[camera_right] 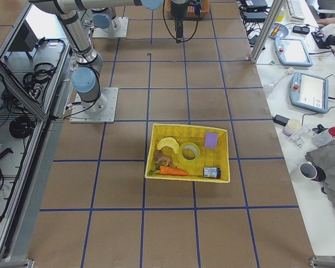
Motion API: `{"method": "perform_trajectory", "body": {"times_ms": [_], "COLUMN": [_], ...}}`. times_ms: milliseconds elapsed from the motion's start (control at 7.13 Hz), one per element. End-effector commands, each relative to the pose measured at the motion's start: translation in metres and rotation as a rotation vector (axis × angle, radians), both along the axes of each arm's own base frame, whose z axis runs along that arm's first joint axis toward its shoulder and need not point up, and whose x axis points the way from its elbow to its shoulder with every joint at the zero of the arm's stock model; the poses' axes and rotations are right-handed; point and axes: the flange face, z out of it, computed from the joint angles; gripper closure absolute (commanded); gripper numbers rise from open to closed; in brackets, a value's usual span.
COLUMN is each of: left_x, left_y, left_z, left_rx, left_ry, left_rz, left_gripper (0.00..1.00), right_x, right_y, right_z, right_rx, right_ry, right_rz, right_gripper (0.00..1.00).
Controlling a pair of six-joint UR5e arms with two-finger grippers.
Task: Transfer tape with both arms
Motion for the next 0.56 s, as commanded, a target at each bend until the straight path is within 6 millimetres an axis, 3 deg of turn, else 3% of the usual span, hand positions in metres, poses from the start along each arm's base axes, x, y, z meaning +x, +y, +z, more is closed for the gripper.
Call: {"method": "perform_trajectory", "body": {"times_ms": [0,421], "left_x": [0.0004,-0.0004], "left_y": [-0.0003,0.0], "left_z": [0.0021,0.0014], "left_rx": [-0.004,-0.003], "left_ry": [0.0,0.0], "left_rz": [0.001,-0.001], "left_gripper": [0.0,0.0], "right_x": [0.0004,0.0009], "right_y": [0.0003,0.0003], "right_z": [-0.0013,-0.0019], "right_rx": [0.003,0.003], "right_ry": [-0.001,-0.006], "right_rz": [0.001,-0.001], "right_gripper": [0.0,0.0]}}
